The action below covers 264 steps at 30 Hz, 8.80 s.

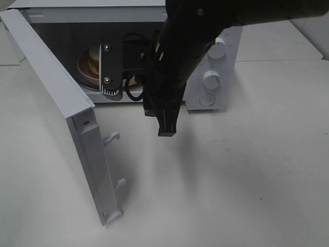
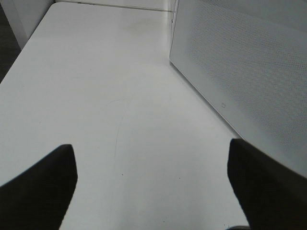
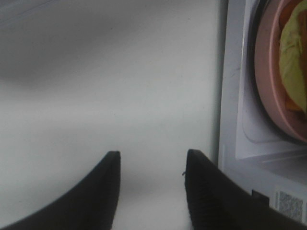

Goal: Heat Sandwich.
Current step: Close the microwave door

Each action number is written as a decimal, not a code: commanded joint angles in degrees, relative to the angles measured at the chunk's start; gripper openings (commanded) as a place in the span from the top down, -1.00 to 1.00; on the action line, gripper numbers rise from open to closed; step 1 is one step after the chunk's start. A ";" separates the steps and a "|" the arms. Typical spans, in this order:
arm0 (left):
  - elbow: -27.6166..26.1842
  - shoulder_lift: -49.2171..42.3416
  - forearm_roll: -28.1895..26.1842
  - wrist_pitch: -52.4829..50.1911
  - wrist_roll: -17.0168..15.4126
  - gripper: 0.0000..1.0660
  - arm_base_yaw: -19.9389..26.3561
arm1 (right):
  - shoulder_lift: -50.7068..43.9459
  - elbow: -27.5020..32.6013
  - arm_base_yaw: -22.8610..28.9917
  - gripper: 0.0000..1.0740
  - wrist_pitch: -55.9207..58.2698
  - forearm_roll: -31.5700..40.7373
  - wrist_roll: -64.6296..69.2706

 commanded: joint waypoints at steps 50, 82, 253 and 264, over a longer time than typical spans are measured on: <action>0.17 -0.97 0.00 -0.74 -0.34 -0.51 0.11 | -35.70 21.72 -36.96 -0.38 25.32 7.73 50.48; 0.17 -0.97 0.00 -0.74 -0.34 -0.51 0.11 | -98.55 46.07 -36.96 -0.37 22.80 8.14 50.25; 5.04 88.58 -12.72 -112.64 11.00 1.00 -37.36 | -104.97 46.12 -36.96 -0.37 22.86 6.47 49.22; -6.59 98.38 -40.68 -120.32 23.43 1.00 -53.80 | -104.97 46.12 -36.96 -0.37 22.86 6.47 49.16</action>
